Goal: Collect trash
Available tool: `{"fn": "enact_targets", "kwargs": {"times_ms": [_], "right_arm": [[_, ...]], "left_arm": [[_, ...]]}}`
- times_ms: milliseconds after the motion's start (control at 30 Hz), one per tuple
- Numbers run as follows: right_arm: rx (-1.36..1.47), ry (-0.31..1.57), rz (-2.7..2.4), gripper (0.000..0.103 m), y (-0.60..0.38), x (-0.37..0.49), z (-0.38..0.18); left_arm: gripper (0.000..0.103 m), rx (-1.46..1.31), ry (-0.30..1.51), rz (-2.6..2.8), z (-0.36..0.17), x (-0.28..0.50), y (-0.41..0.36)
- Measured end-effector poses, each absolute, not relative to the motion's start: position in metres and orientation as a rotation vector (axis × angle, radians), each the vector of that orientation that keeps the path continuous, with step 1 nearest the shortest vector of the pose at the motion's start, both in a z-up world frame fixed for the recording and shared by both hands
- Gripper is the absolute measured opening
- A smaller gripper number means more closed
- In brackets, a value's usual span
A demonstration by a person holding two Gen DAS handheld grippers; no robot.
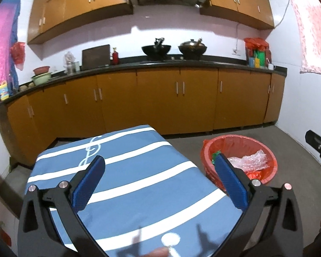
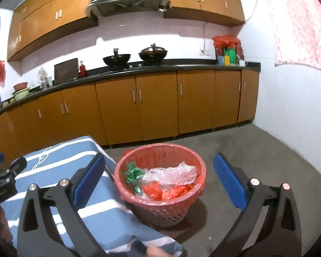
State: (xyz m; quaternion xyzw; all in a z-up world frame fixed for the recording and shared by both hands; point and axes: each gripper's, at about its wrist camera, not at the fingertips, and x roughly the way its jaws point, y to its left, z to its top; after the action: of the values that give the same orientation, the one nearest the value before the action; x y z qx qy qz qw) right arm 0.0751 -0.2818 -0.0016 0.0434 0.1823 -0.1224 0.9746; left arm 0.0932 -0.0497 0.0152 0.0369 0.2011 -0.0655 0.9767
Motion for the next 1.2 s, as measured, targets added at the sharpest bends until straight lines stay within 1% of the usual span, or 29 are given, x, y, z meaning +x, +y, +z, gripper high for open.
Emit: {"fn": "enact_targets", "kwargs": {"times_ms": [200,467,1200], "right_arm": [[0.040,0.340,-0.245,0.099,-0.257,0.049,-0.005],[0.034,0.348,-0.222,0.099,-0.239,0.026,-0.011],[0.019,0.329,-0.214,0.099,-0.224,0.003,-0.014]], "left_arm": [[0.101,0.070,0.370,-0.080,0.013,0.063,-0.031],[0.101,0.054,0.353,-0.055,0.007,0.038,-0.015],[0.101,0.039,0.350,-0.029,-0.005,0.011,0.000]]}}
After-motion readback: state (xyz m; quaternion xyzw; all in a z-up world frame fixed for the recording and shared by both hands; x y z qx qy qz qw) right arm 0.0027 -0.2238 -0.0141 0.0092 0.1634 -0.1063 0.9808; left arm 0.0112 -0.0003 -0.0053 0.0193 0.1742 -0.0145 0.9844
